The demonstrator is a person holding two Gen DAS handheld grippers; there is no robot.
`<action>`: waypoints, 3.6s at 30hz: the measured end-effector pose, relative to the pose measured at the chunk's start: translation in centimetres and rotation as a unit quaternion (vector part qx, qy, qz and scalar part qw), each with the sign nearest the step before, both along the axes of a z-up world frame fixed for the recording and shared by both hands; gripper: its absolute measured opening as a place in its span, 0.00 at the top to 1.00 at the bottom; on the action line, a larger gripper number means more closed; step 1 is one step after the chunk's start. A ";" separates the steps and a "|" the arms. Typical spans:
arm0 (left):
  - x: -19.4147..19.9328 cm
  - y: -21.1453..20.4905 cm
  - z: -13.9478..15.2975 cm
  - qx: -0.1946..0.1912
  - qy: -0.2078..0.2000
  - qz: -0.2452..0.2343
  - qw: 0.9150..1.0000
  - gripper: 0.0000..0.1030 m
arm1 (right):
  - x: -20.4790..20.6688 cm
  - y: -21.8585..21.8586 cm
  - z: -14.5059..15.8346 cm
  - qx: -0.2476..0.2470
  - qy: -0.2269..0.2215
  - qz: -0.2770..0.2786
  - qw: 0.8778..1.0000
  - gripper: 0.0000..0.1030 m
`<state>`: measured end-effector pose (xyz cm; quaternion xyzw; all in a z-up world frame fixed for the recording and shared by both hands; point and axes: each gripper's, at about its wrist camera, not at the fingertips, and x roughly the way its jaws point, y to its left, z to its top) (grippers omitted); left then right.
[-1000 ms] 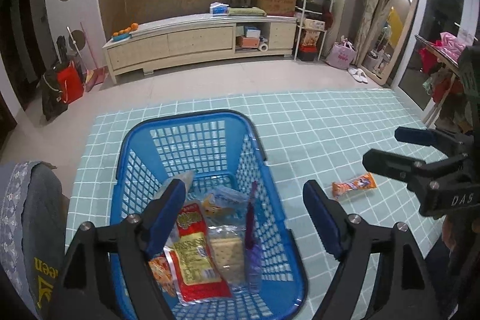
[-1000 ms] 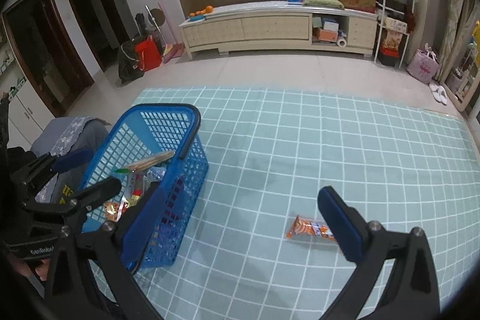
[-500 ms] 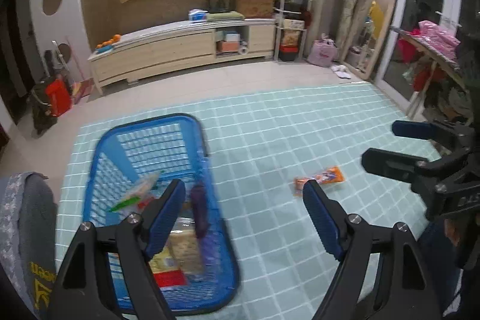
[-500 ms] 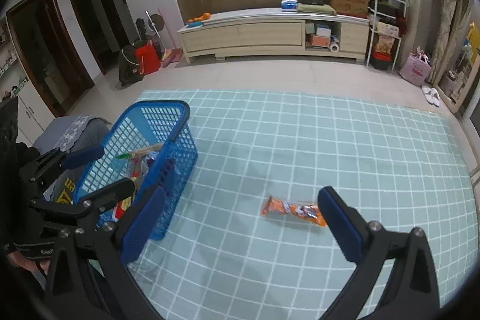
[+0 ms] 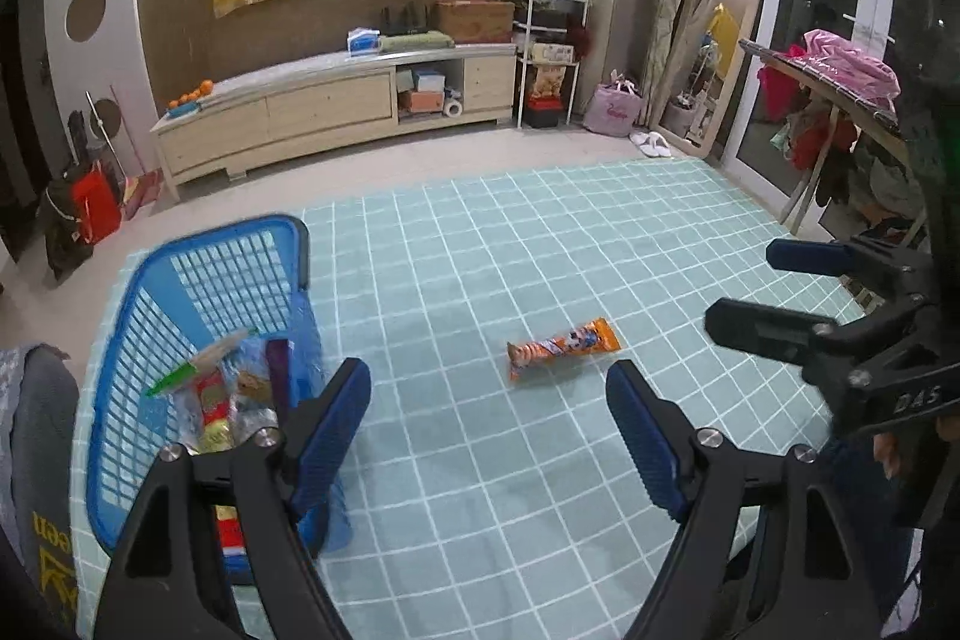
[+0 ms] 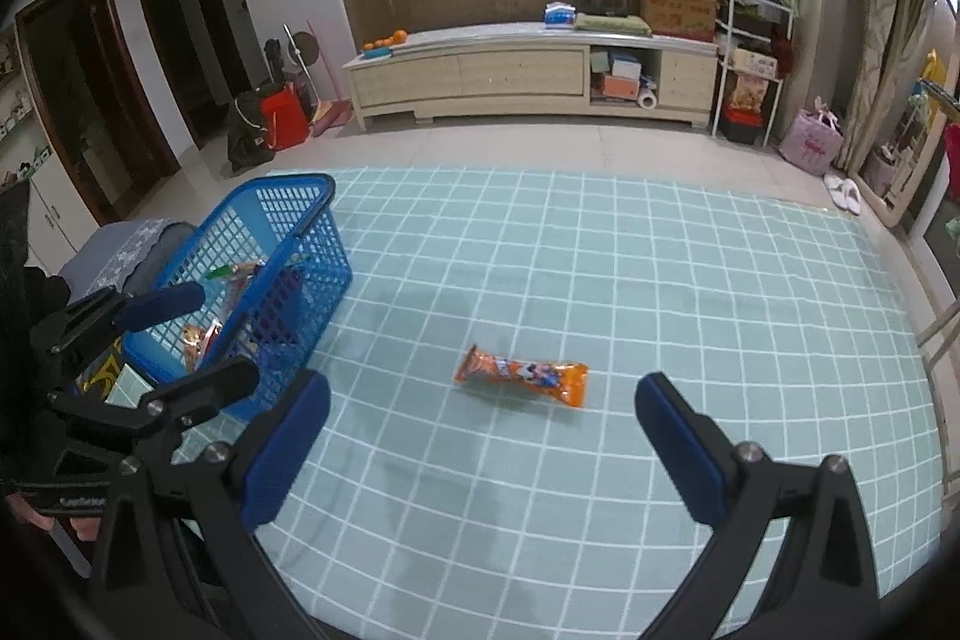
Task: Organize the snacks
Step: 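Move the right tool toward the orange candy bar on the cloth, then grasp the orange candy bar with the right tool, then carry the orange candy bar with the right tool over the basket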
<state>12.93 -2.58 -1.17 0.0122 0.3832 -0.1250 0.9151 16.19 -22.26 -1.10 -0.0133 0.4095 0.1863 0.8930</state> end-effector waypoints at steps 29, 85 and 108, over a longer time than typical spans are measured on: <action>3.2 -6.0 -9.5 0.045 0.062 0.032 0.997 0.00 | 5.1 -2.7 -10.4 -0.094 -0.003 0.154 0.984 0.00; 1.2 -4.7 -4.1 0.053 -0.007 0.007 0.999 0.00 | 0.5 -0.5 -4.8 -0.069 0.008 0.192 0.979 0.81; -1.7 5.3 3.2 0.039 -0.068 0.039 0.996 0.00 | -2.4 8.7 2.9 -0.051 -0.042 0.180 0.981 0.81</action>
